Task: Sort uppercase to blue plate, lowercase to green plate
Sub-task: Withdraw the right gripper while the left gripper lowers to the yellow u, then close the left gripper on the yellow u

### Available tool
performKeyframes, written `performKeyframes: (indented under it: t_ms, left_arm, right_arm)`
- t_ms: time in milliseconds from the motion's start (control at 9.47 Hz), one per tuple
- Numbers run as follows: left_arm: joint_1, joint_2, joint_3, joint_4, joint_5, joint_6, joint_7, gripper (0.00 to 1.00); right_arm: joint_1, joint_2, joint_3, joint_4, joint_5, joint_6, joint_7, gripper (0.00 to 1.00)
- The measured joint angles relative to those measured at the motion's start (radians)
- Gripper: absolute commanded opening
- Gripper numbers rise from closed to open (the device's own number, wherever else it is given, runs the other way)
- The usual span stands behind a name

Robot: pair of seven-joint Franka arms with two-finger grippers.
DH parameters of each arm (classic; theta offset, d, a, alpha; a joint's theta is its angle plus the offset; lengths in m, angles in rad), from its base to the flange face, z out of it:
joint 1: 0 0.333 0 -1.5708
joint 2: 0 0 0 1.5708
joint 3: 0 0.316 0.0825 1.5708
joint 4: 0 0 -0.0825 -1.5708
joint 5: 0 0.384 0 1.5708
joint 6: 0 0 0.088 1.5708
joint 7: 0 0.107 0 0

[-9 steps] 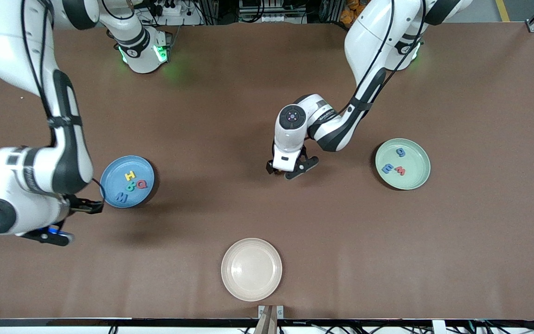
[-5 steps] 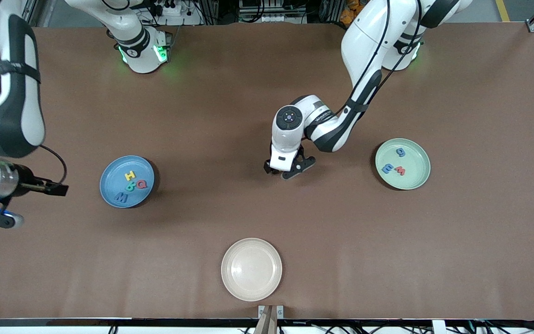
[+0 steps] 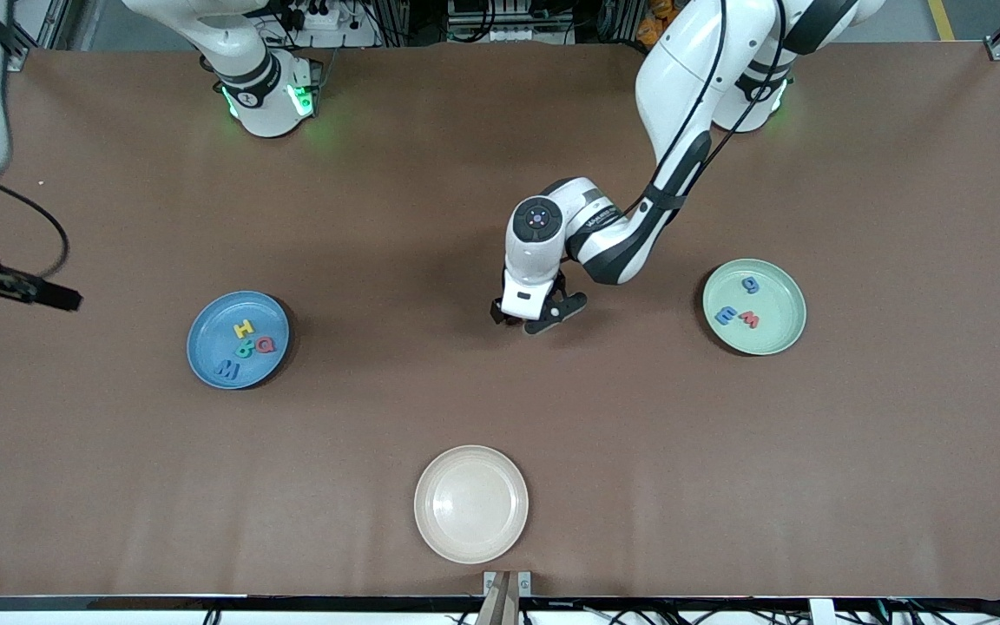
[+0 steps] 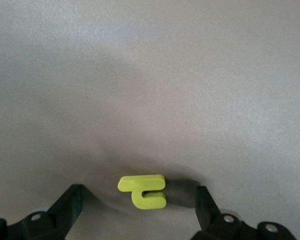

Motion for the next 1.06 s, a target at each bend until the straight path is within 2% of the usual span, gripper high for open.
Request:
performKeyframes:
  t_ms: [211, 422, 739, 1056]
  left_arm:
    - [0.000, 0.000, 0.001, 0.002, 0.001, 0.000, 0.001, 1.00]
    - [0.000, 0.000, 0.004, 0.003, 0.004, -0.001, 0.003, 1.00]
    - [0.000, 0.000, 0.007, 0.025, 0.010, -0.046, 0.012, 1.00]
    - [-0.001, 0.000, 0.007, 0.034, 0.010, -0.054, 0.012, 1.00]
  right_arm:
    - [-0.008, -0.059, 0.001, -0.038, 0.000, -0.008, -0.030, 1.00]
    - [-0.007, -0.053, 0.006, -0.039, 0.003, -0.022, -0.066, 1.00]
    - [-0.007, -0.055, 0.002, -0.035, 0.080, 0.002, -0.116, 1.00]
    - [-0.009, -0.080, -0.001, -0.042, 0.109, 0.073, -0.299, 1.00]
